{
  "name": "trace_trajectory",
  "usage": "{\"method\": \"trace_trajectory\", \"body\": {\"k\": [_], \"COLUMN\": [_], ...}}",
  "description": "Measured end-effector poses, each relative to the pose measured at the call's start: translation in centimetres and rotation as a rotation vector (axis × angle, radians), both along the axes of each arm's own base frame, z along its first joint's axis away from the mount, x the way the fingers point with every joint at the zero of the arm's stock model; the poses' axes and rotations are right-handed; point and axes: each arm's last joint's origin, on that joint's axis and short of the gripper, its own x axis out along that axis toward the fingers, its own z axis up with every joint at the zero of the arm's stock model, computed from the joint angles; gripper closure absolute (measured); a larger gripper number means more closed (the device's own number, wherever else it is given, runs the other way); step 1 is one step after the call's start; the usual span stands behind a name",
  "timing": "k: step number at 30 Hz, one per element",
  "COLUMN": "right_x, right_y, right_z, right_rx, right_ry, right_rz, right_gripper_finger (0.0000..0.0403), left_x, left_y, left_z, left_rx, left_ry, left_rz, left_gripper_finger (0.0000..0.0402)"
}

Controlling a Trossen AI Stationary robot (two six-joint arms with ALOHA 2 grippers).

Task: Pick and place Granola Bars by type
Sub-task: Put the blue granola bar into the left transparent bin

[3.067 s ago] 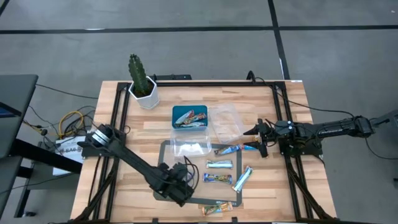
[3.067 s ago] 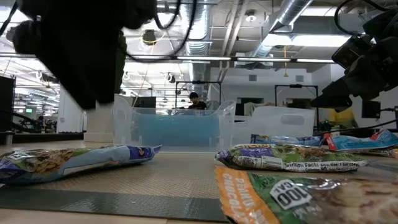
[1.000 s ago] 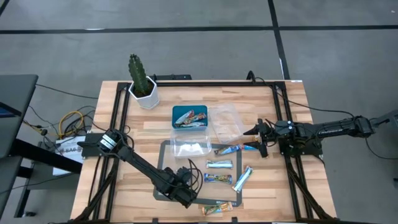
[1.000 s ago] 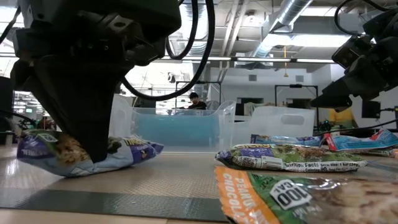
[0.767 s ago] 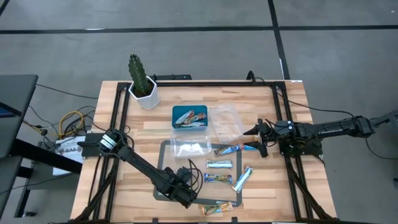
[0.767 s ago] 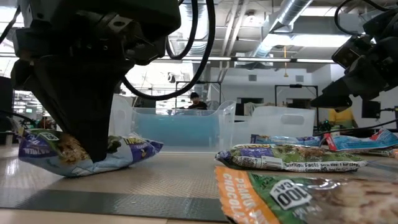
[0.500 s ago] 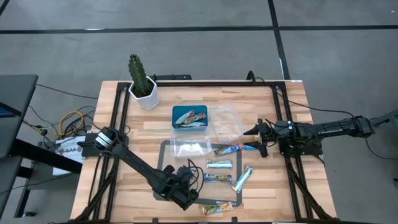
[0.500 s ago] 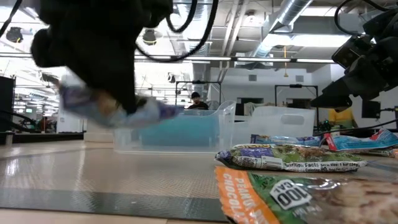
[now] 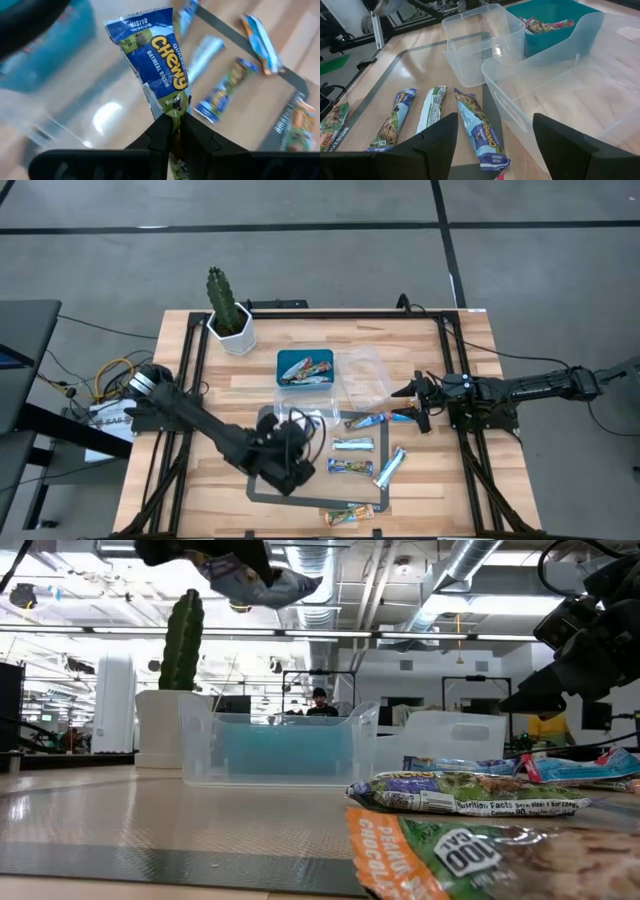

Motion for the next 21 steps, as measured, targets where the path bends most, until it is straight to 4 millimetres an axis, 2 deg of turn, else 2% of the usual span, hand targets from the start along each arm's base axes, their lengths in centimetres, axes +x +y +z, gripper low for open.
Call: {"method": "trace_trajectory", "body": {"k": [5,21], "right_x": [0.0,0.0], "right_y": [0.0,0.0], "right_z": [0.0,0.0], "right_rx": [0.0,0.0], "right_ry": [0.001,0.002], "right_rz": [0.0,0.0], "right_gripper_finger": [0.0154,0.0154], "left_x": [-0.3,0.4], "left_y": [2.2,5.2], "left_z": [1.4,1.6], "left_rx": [0.035,0.135], "left_ry": [0.022,0.139], "left_rz": [0.014,-0.082], "left_gripper_finger": [0.037,0.037]}}
